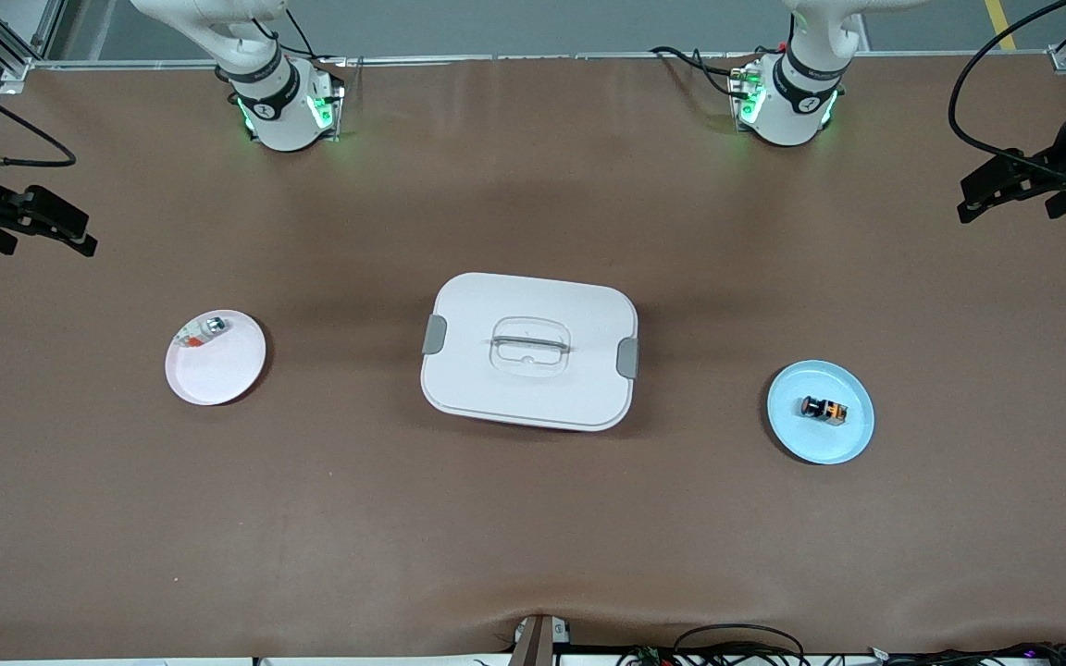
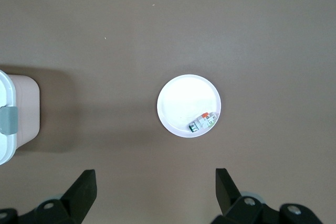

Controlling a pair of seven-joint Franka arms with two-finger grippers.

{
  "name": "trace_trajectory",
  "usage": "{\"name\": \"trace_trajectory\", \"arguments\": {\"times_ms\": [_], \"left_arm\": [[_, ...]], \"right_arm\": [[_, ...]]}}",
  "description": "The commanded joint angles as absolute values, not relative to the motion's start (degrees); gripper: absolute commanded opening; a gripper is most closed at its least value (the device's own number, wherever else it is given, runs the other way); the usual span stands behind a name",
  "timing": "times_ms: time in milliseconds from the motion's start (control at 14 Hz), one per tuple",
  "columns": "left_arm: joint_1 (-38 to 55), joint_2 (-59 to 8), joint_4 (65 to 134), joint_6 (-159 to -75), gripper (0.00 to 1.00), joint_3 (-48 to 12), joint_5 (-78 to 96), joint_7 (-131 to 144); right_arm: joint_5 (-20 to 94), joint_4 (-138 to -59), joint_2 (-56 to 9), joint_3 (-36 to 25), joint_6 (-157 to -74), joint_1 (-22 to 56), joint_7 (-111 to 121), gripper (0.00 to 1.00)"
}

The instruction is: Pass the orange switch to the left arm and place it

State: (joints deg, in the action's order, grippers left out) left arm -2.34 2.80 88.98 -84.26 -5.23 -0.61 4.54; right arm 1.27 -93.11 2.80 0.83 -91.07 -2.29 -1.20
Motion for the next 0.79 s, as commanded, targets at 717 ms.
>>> {"name": "trace_trajectory", "arguments": {"times_ms": [717], "left_arm": [[-2.5, 6.0, 92.1, -85.3, 1.00, -6.7, -0.3, -1.7]], "right_arm": [[2.8, -93.9, 4.4, 1.1, -91.7, -3.8, -0.3, 1.00]]}}
